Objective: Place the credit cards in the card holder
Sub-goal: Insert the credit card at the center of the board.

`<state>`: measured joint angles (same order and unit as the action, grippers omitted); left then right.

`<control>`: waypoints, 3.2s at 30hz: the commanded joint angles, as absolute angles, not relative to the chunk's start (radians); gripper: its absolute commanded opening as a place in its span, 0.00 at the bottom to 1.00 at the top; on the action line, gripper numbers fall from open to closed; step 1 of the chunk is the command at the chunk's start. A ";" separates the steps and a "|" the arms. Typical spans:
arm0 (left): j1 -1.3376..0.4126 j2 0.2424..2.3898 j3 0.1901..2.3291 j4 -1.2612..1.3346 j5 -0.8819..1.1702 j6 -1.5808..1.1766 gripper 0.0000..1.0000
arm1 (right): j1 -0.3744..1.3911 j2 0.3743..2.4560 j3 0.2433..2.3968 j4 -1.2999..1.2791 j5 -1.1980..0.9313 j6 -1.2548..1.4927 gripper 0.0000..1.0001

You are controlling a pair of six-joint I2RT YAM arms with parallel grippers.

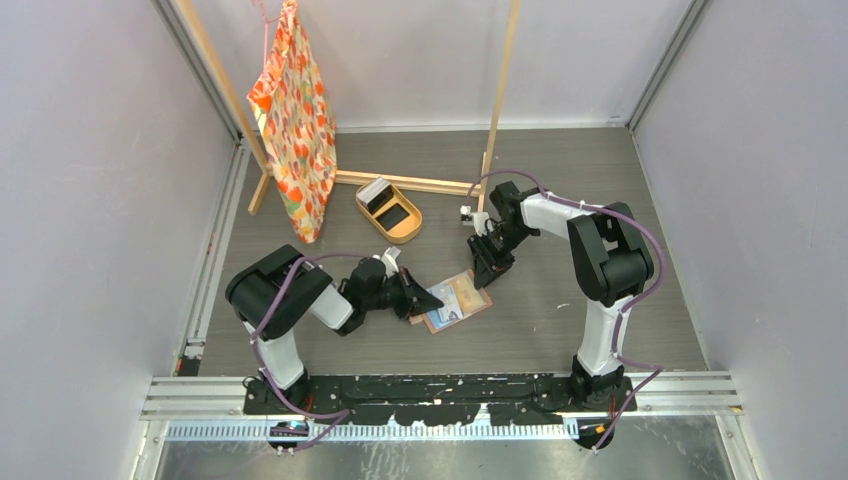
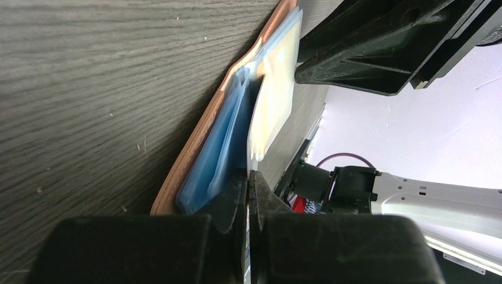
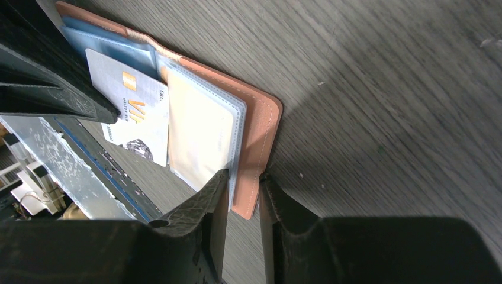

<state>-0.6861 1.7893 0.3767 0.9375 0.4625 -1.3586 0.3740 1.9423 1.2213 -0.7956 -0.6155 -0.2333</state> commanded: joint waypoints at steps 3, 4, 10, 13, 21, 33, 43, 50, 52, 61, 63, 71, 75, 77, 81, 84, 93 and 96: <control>-0.706 1.795 0.386 0.928 0.410 -1.361 0.00 | 0.387 1.940 1.251 -0.812 -0.620 -0.245 0.30; -0.708 1.795 0.381 0.935 0.411 -1.367 0.00 | 0.387 1.939 1.252 -0.812 -0.621 -0.245 0.30; -0.709 1.766 0.333 0.972 0.411 -1.390 0.00 | 0.388 1.939 1.253 -0.812 -0.620 -0.245 0.30; -0.710 1.757 0.325 0.968 0.410 -1.389 0.00 | 0.389 1.939 1.253 -0.813 -0.620 -0.247 0.30; -0.713 1.759 0.321 0.968 0.413 -1.392 0.00 | 0.388 1.937 1.252 -0.812 -0.616 -0.246 0.30; -0.717 1.774 0.314 0.981 0.407 -1.396 0.00 | 0.394 1.940 1.252 -0.811 -0.613 -0.247 0.30; -0.716 1.819 0.343 1.011 0.390 -1.418 0.00 | 0.395 1.940 1.253 -0.812 -0.615 -0.247 0.30; -0.716 1.826 0.348 1.012 0.364 -1.418 0.00 | 0.397 1.934 1.253 -0.813 -0.614 -0.247 0.30; -0.716 1.819 0.344 1.009 0.352 -1.415 0.00 | 0.396 1.934 1.253 -0.813 -0.616 -0.247 0.30; -0.743 1.762 0.345 0.939 0.261 -1.396 0.00 | 0.396 1.928 1.253 -0.813 -0.619 -0.246 0.30; -0.752 1.760 0.347 0.933 0.242 -1.395 0.00 | 0.396 1.928 1.253 -0.813 -0.620 -0.247 0.30; -0.793 1.749 0.353 0.907 0.169 -1.389 0.01 | 0.397 1.920 1.252 -0.814 -0.624 -0.247 0.30; -0.801 1.731 0.351 0.883 0.148 -1.380 0.00 | 0.398 1.915 1.250 -0.814 -0.623 -0.248 0.30; -0.803 1.720 0.351 0.866 0.137 -1.374 0.00 | 0.398 1.913 1.251 -0.813 -0.626 -0.248 0.30; -0.824 1.702 0.359 0.833 0.102 -1.365 0.00 | 0.398 1.911 1.252 -0.813 -0.627 -0.249 0.30; -0.843 1.707 0.366 0.830 0.081 -1.373 0.00 | 0.398 1.911 1.251 -0.813 -0.628 -0.247 0.30; -0.887 1.762 0.383 0.886 0.033 -1.410 0.03 | 0.399 1.907 1.251 -0.816 -0.632 -0.250 0.30; -0.887 1.756 0.379 0.889 0.036 -1.412 0.10 | 0.398 1.907 1.252 -0.816 -0.631 -0.251 0.31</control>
<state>-0.8764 1.7401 0.3786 0.9016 0.0750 -1.4174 0.3897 1.9419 1.2213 -0.8032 -0.6132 -0.2375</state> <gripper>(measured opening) 0.071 0.307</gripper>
